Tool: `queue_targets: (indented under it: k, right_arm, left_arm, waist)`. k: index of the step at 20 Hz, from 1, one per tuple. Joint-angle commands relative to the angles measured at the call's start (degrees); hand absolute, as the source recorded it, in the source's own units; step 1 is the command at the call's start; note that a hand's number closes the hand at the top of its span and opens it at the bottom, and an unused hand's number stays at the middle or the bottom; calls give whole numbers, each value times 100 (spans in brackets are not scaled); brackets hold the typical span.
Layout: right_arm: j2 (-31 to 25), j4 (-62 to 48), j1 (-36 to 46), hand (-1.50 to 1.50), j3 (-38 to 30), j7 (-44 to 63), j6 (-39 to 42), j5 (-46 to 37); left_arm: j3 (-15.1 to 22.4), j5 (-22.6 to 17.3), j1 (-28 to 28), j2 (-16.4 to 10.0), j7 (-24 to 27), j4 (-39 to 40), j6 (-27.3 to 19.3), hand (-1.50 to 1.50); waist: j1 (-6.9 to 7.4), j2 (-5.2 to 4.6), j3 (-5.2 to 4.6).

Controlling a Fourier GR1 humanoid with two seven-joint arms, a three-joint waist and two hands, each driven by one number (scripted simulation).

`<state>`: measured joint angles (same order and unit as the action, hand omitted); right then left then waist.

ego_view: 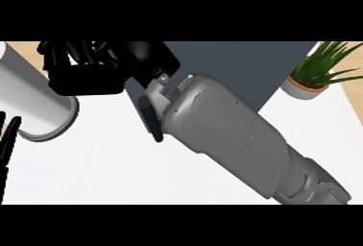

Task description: Pick up the wine, place it into the cabinet and close the cabinet

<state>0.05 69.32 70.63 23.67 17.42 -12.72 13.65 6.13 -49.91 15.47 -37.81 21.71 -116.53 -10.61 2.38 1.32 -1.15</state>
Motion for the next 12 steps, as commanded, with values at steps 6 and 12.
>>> queue_targets:
  k: [6,12]
  right_arm:
    - [-595,-1151,-161,150,-373,-670,95,-193]
    - [-668,-1408,48,150,-346,-788,201,-189]
  left_arm:
    - [-51,43,-51,7,-92,8,-14,-150]
    - [-44,68,-77,70,-57,55,23,-150]
  waist:
    - [-135,-231,105]
    - [-184,-215,103]
